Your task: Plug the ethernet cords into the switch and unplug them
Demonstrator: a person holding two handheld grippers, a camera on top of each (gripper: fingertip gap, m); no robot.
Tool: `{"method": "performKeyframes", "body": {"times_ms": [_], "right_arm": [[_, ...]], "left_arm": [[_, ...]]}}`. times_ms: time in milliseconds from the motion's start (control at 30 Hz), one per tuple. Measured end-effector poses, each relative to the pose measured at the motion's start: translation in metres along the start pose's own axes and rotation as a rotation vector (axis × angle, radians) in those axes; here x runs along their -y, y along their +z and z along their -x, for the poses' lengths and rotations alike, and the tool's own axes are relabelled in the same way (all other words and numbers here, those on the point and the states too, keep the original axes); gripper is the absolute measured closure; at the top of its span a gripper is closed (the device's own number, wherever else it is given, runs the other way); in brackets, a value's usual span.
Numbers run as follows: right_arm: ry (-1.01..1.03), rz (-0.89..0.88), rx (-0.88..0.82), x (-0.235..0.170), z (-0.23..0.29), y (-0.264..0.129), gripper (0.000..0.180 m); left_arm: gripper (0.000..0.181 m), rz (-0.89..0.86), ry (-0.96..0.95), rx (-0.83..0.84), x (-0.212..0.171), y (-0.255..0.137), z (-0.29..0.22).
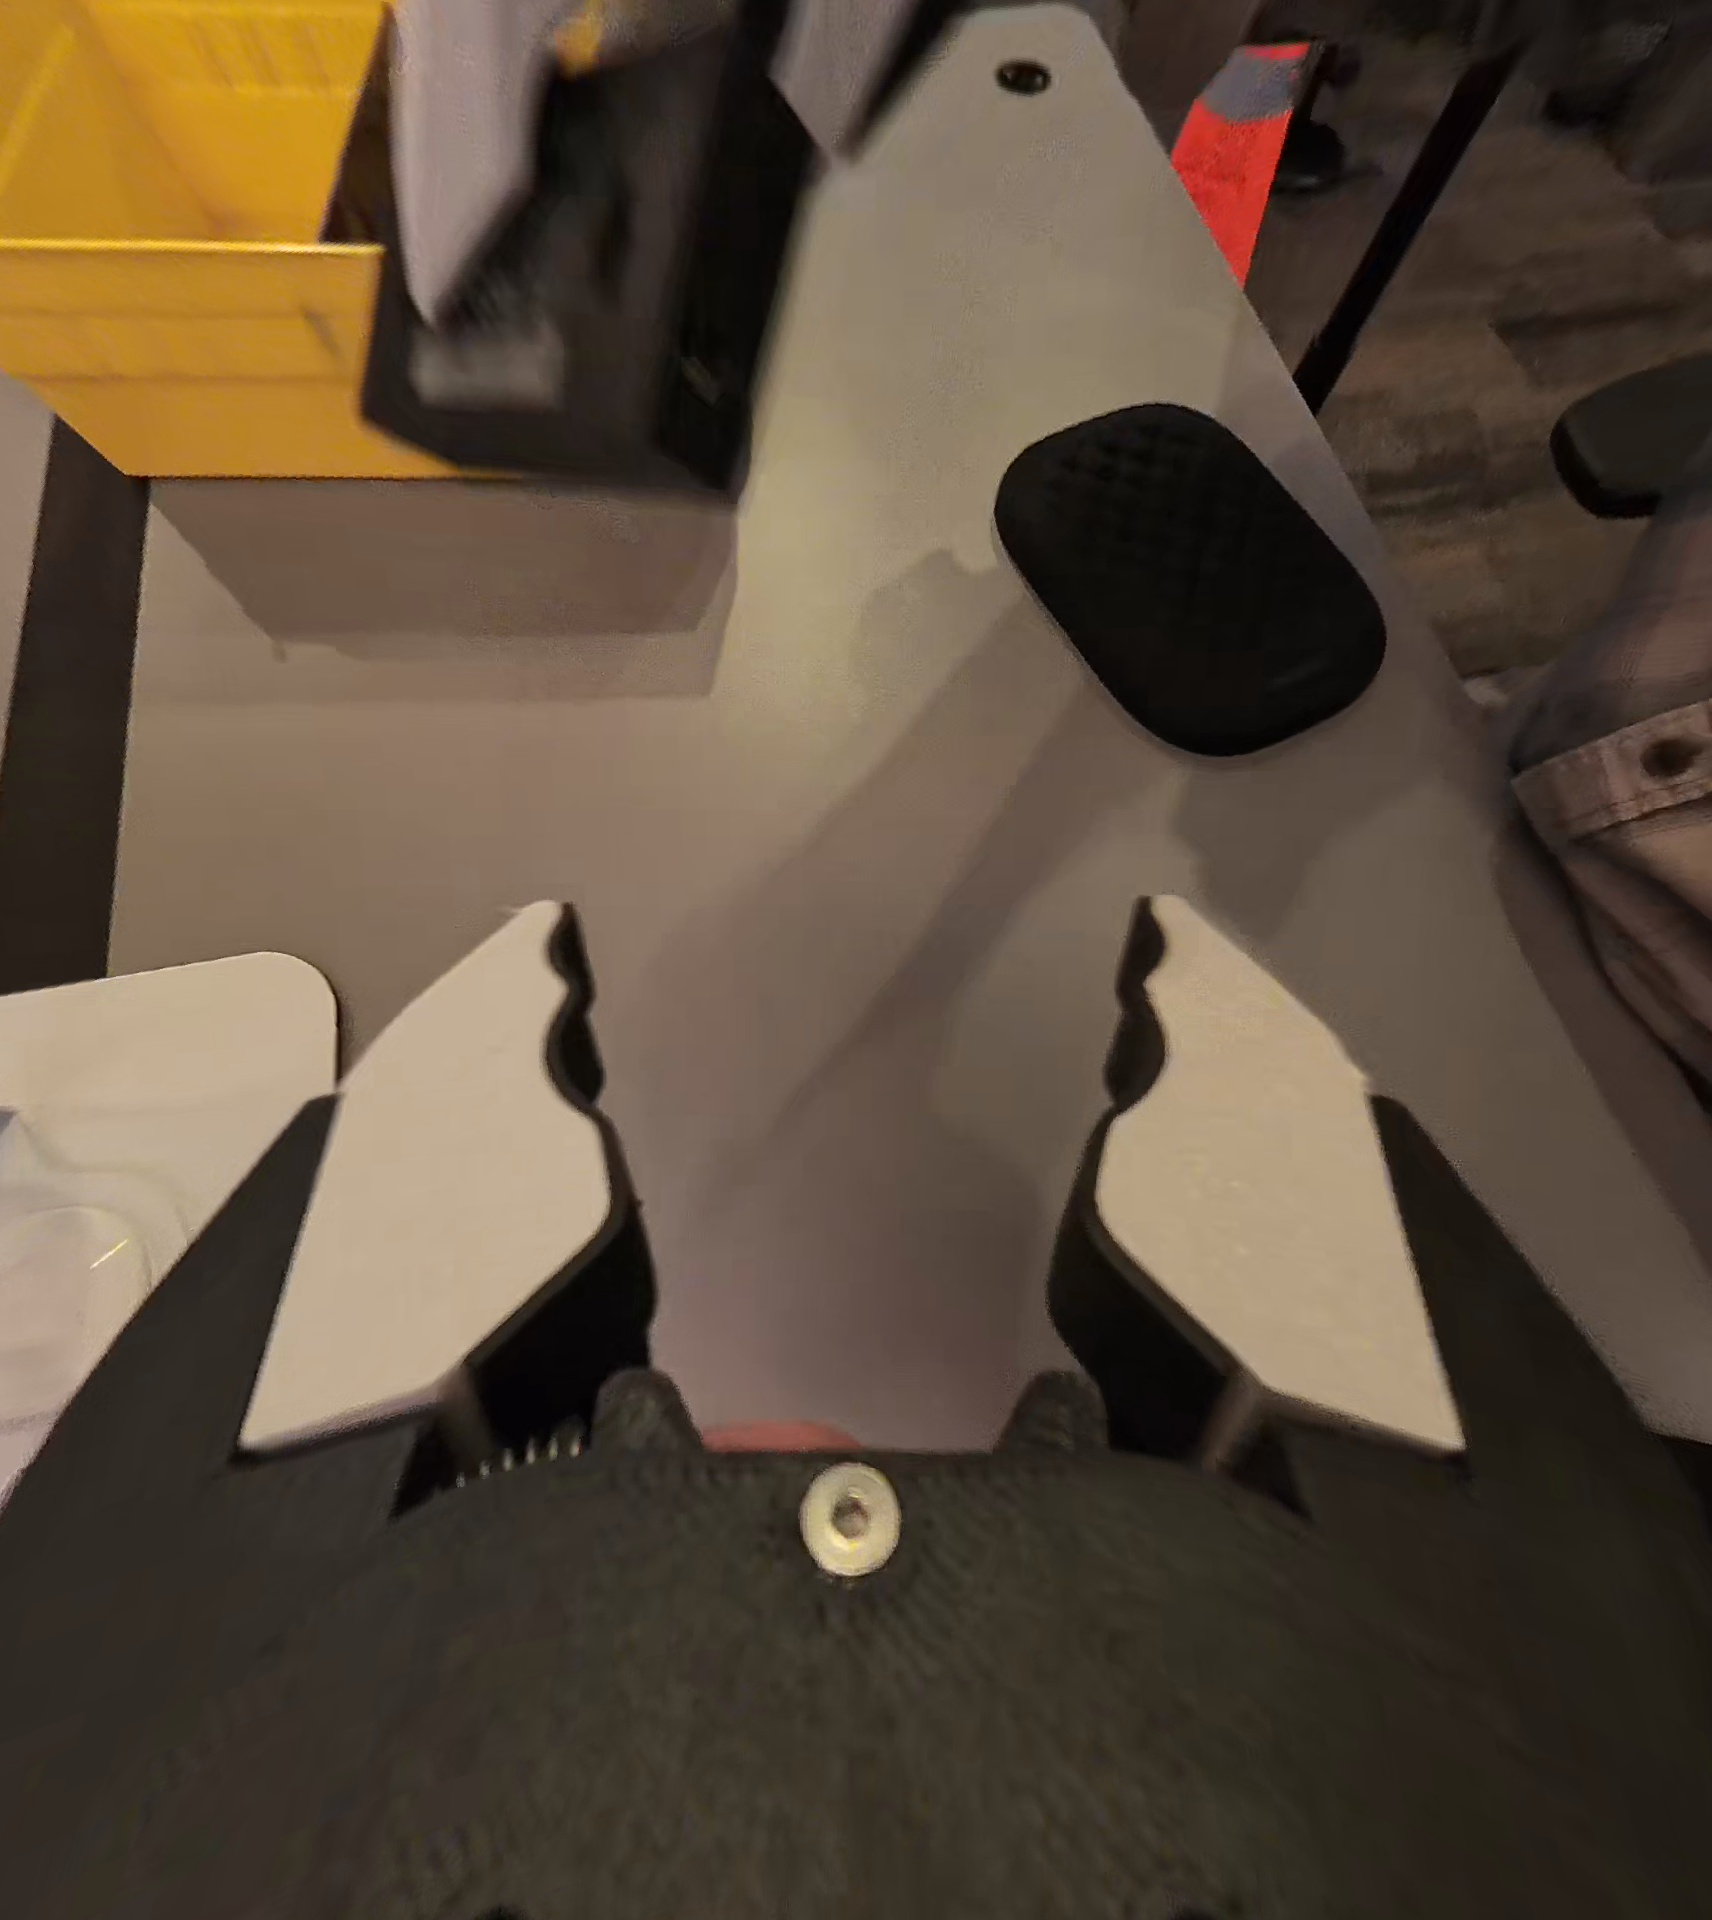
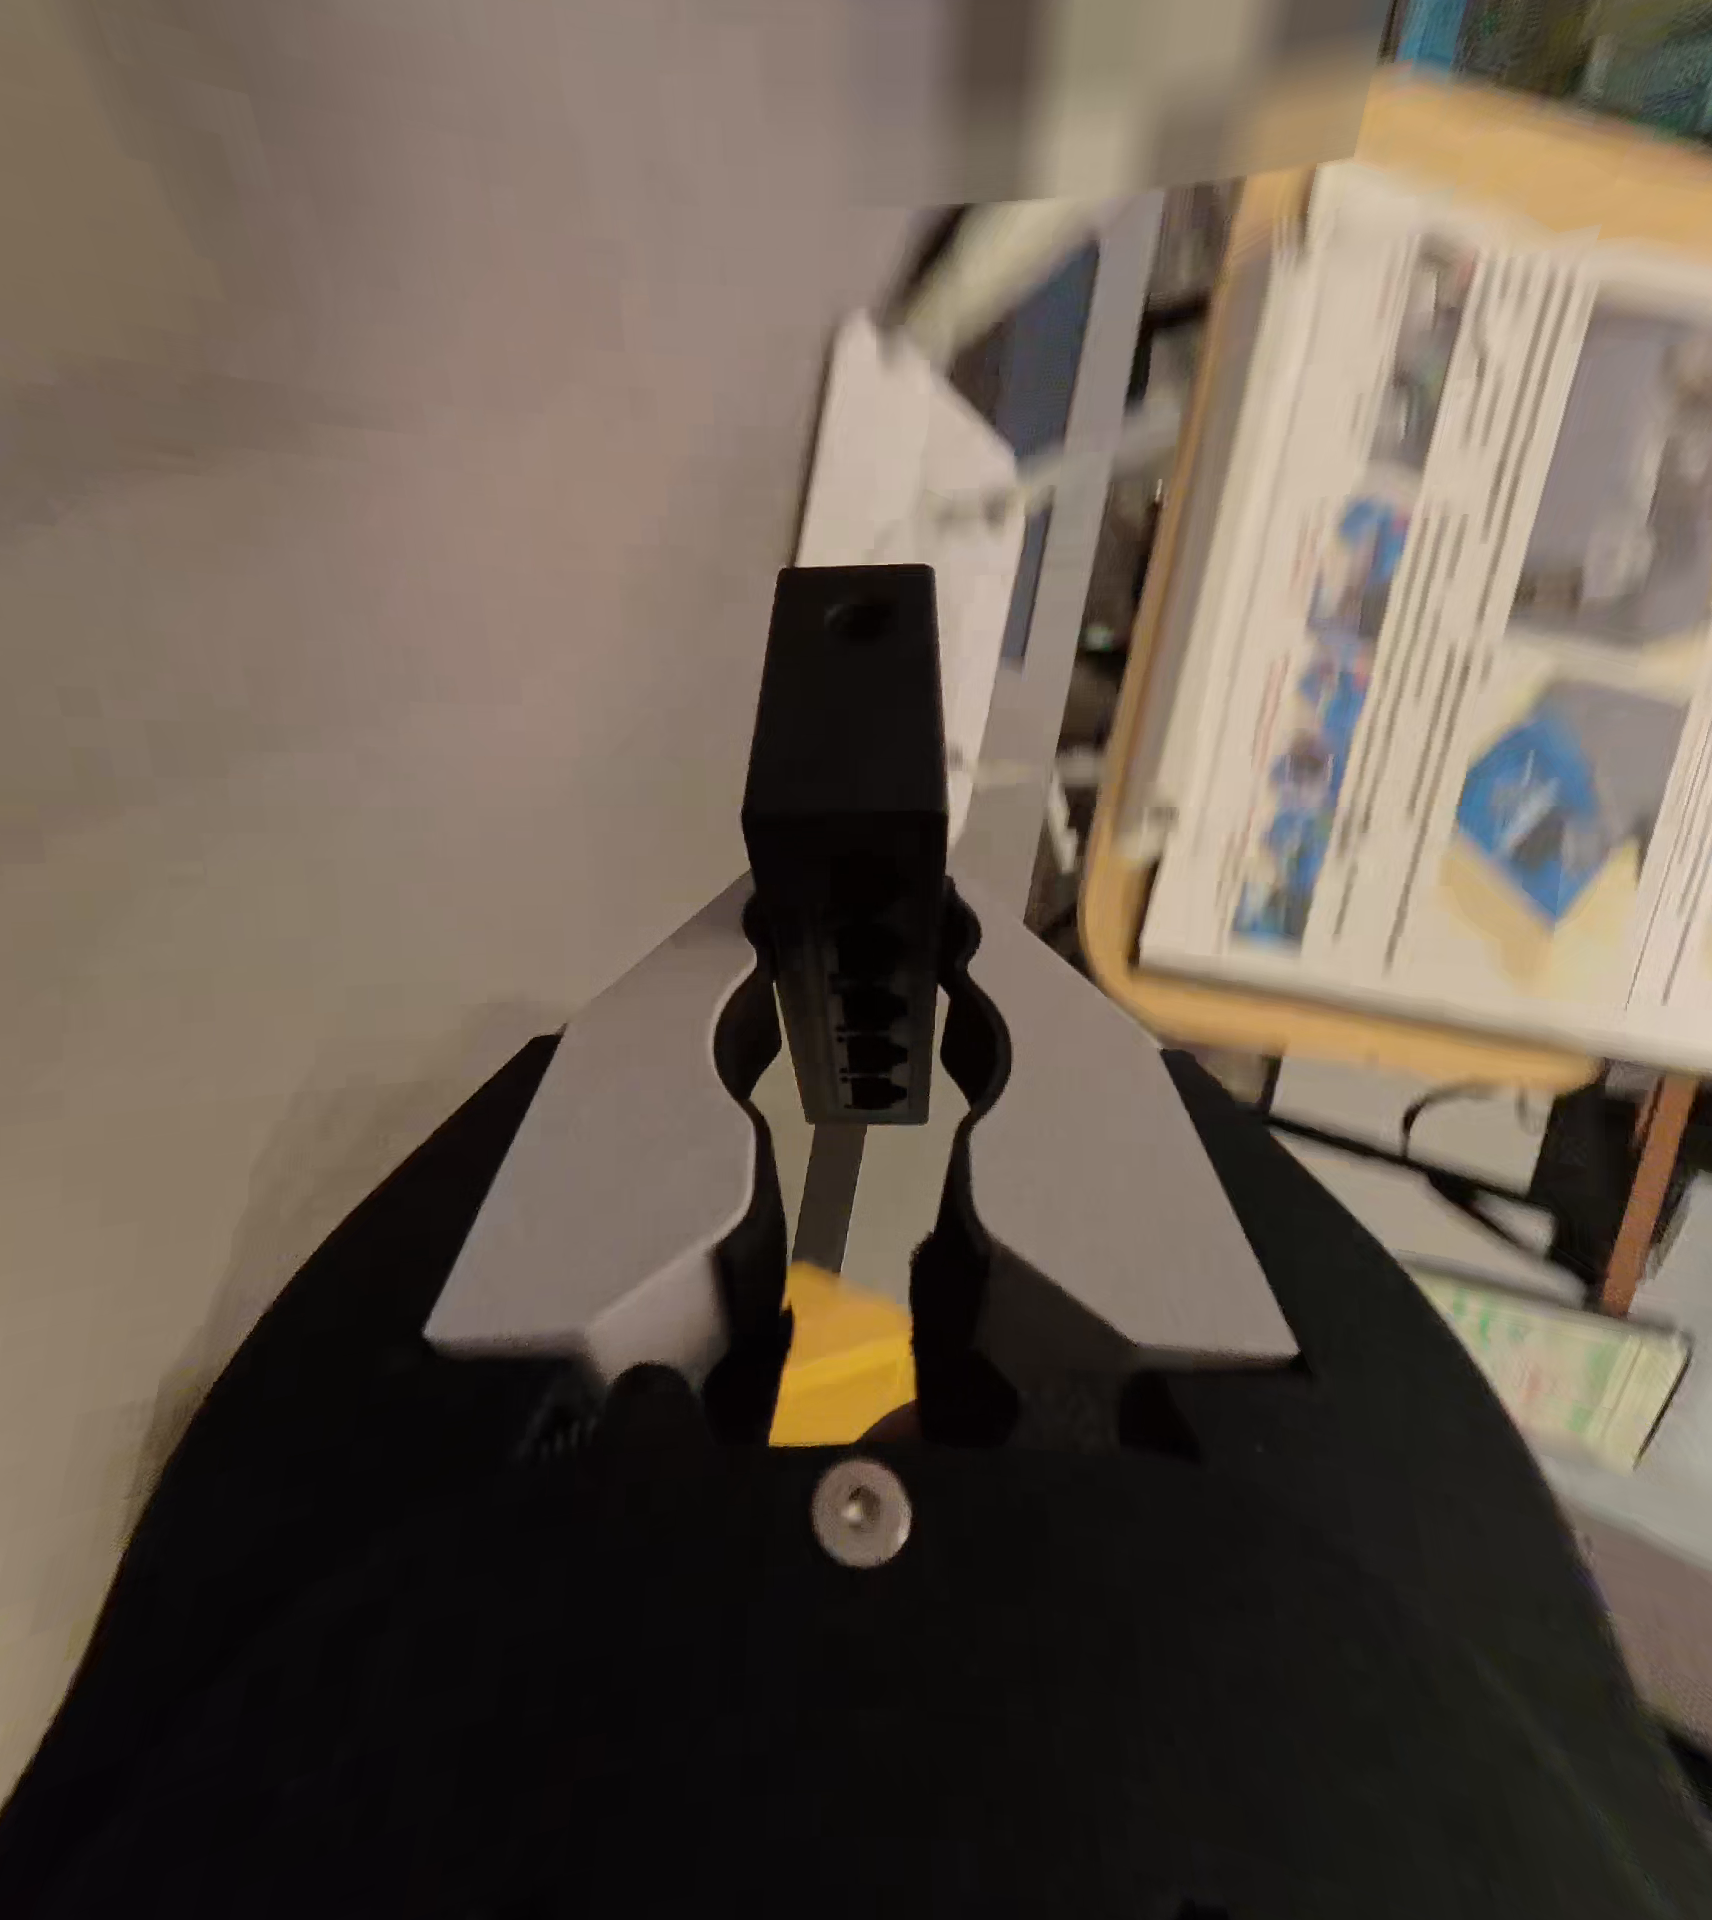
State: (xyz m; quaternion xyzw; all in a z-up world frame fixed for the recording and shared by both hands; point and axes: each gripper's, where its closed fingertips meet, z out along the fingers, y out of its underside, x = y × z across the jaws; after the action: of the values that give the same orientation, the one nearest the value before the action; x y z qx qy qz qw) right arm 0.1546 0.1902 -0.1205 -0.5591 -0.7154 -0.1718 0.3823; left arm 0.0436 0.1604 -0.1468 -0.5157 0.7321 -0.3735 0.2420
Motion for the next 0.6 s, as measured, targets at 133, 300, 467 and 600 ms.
{"method": "performKeyframes", "body": {"times_ms": [133,300,467,600], "right_arm": [[0.166,0.217,0.084,-0.107,-0.022,-0.029,0.155],[0.316,0.468,0.29,-0.227,-0.017,-0.032,0.154],[0.39,0.674,0.538,-0.309,0.019,-0.018,0.155],[0.427,0.724,0.673,-0.342,0.049,-0.001,0.155]], "left_arm": [[0.11,-0.043,-0.025,0.027,0.006,-0.006,0.006],[0.119,-0.005,0.005,0.06,0.002,-0.004,0.009],[0.111,0.024,-0.005,0.096,-0.005,-0.004,0.017],[0.106,0.01,-0.04,0.122,-0.007,-0.009,0.025]]}}
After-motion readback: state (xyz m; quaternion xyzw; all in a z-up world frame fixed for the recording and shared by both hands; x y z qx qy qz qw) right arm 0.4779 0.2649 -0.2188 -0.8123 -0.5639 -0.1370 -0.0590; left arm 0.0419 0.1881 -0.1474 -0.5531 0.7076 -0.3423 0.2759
